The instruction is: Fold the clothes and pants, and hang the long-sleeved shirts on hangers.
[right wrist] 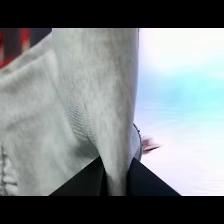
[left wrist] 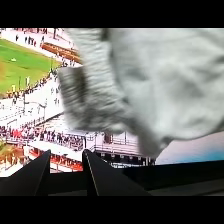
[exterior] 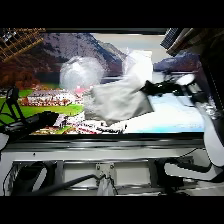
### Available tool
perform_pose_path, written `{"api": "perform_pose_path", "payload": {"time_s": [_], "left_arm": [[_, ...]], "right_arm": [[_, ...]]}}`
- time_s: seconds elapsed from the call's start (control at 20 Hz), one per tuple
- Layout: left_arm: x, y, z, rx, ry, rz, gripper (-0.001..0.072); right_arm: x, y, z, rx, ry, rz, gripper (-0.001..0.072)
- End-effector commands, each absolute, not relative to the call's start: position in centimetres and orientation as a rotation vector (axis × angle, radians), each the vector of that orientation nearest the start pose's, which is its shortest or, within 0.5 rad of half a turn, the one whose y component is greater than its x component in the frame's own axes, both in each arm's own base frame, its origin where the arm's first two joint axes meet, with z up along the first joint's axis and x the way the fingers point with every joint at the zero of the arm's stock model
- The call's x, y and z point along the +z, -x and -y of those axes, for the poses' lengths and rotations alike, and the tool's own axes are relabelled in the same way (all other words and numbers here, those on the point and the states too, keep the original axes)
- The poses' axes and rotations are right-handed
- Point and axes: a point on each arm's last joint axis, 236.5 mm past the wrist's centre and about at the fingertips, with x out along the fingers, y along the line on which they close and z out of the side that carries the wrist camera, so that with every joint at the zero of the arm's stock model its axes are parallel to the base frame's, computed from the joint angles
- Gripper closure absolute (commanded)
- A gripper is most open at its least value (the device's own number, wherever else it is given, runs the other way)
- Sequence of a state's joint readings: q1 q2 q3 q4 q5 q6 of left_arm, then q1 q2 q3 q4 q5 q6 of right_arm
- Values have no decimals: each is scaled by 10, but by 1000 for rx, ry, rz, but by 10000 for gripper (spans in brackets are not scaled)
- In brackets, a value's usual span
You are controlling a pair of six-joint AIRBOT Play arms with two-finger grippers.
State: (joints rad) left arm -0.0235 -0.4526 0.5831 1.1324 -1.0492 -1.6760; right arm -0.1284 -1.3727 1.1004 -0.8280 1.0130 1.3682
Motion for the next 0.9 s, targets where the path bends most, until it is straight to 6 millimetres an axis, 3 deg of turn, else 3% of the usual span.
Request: {"api": "perform_pose_path", "payload": {"time_s": [0.0, 0.2, 0.3, 0.4, 0.6, 0.85], "left_arm": [[74, -253, 91, -221, 468, -892, 472], [89, -271, 89, -214, 499, -795, 472], [93, -277, 93, -224, 538, -779, 472], [89, -278, 96, -228, 551, -795, 472], [77, -281, 97, -219, 552, -840, 472], [63, -283, 98, -208, 556, -891, 472]], "right_arm": [[68, -439, 40, -10, -623, -953, 678], [107, -424, 160, -328, -773, -763, 679], [117, -404, 206, -471, -859, -679, 679], [121, -382, 237, -579, -883, -637, 679], [103, -322, 270, -784, -889, -635, 679], [25, -246, 269, -917, -957, -784, 681]]}}
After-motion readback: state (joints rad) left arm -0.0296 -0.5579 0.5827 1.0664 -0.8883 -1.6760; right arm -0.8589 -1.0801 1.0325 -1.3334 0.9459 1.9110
